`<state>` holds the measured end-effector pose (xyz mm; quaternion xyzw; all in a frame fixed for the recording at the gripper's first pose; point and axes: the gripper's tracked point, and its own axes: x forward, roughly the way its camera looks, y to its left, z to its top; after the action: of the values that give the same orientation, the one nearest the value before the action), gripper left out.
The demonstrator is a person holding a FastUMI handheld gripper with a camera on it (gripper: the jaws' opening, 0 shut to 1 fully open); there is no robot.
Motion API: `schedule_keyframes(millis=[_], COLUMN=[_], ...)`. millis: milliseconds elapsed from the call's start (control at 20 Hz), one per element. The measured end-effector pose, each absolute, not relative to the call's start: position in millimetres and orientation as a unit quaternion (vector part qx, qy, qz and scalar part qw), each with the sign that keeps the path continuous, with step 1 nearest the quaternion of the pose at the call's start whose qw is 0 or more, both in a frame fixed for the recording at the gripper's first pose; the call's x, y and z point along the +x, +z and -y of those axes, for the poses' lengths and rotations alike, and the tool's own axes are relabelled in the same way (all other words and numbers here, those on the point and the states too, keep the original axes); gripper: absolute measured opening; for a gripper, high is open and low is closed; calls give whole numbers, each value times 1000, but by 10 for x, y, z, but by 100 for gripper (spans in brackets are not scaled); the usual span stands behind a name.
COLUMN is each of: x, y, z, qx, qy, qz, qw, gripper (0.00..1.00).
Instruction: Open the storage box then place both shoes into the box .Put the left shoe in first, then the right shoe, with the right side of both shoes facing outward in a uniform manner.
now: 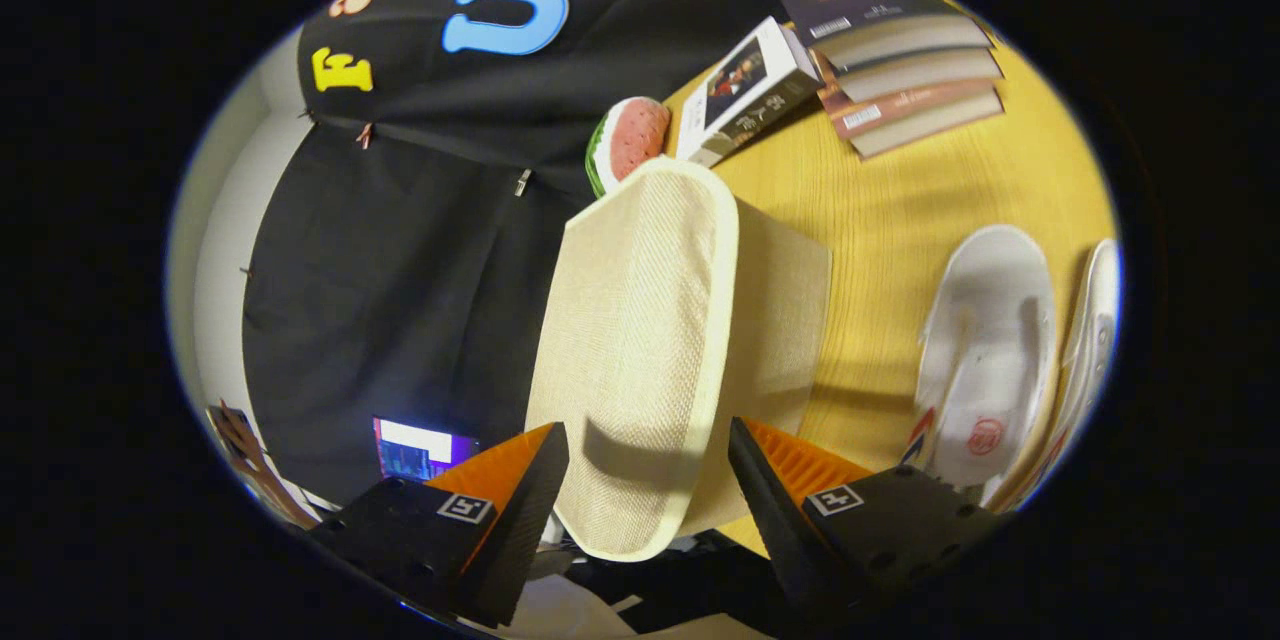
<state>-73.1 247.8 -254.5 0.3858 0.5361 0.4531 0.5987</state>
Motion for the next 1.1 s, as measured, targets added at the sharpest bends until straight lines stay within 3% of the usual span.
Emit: schedule_keyframes(millis=[100,250,350,700,1100], x=[-807,-736,-641,-769,-955], y=[-2537,-2414,-2401,-1354,-471], z=[-2536,-2547,-2527,-2542,-3414], qx=[409,441,425,422,377], qy=[449,443,433,475,529], qz=[-552,-542,-526,-465,-426], qw=[572,562,596,616,630], gripper=[96,43,8,5,5])
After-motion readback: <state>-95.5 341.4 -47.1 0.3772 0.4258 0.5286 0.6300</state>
